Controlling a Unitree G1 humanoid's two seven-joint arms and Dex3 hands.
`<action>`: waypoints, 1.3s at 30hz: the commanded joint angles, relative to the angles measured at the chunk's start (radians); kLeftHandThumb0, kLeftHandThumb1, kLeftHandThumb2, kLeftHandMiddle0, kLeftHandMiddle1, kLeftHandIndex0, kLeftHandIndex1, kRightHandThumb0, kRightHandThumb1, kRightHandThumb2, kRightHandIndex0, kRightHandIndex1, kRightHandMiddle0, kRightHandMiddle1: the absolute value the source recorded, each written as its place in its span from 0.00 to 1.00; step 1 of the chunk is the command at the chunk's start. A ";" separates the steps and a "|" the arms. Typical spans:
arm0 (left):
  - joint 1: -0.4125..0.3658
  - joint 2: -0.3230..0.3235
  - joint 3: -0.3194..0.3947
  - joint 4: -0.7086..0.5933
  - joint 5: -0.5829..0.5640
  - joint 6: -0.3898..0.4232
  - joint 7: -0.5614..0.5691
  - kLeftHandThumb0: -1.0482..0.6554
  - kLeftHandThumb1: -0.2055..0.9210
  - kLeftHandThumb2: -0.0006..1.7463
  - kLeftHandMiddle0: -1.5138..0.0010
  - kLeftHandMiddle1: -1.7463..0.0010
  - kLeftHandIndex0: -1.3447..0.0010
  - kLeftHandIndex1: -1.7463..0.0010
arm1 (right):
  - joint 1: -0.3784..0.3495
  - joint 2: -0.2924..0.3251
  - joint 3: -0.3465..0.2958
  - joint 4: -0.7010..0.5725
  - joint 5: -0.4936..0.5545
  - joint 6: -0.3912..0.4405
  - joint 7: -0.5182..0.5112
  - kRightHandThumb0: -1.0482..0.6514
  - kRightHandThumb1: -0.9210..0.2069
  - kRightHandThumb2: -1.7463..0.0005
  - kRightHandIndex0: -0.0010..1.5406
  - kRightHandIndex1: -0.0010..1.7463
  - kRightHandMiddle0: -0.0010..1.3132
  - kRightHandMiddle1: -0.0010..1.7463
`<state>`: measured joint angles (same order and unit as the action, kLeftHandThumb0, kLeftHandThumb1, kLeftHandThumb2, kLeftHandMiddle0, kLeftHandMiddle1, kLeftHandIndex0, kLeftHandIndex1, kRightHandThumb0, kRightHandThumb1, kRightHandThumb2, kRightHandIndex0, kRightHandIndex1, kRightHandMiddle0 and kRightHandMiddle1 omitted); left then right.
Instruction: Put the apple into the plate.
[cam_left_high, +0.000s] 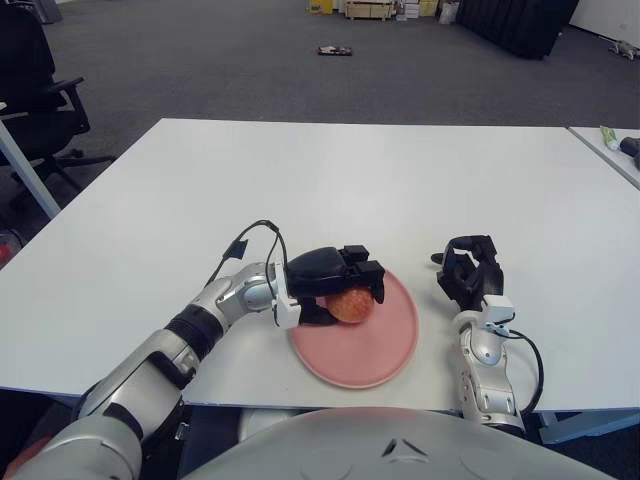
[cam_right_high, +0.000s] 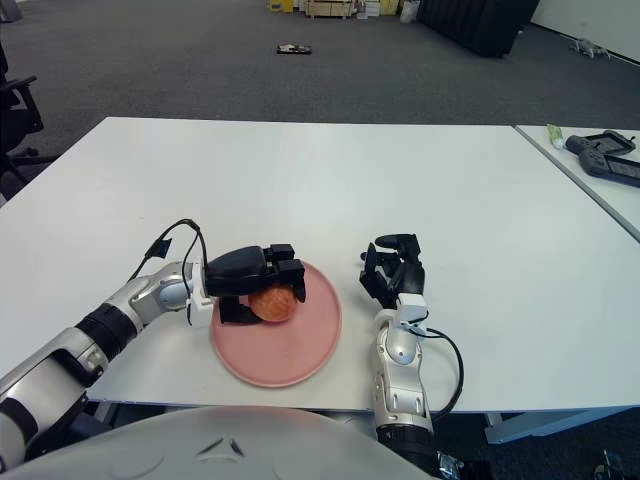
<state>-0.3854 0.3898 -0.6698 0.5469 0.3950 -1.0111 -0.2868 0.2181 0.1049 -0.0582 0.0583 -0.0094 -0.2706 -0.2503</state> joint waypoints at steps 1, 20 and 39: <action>-0.001 0.002 -0.027 0.045 -0.034 0.002 -0.103 0.13 0.98 0.41 0.99 0.70 0.99 0.58 | -0.008 0.030 -0.007 -0.013 0.017 0.007 -0.006 0.40 0.15 0.56 0.36 0.73 0.22 1.00; 0.009 0.001 0.005 -0.002 -0.197 0.084 -0.349 0.00 1.00 0.50 1.00 1.00 1.00 1.00 | -0.008 0.034 -0.005 -0.017 0.019 0.016 -0.013 0.40 0.13 0.58 0.36 0.72 0.21 1.00; 0.024 0.028 0.153 -0.115 -0.340 0.058 -0.370 0.00 1.00 0.53 1.00 1.00 1.00 1.00 | -0.005 0.029 0.001 -0.021 0.023 0.008 -0.003 0.40 0.11 0.60 0.35 0.72 0.20 1.00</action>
<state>-0.3454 0.4179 -0.5476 0.4477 0.0971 -0.9410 -0.6421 0.2186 0.1053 -0.0577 0.0557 -0.0027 -0.2612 -0.2591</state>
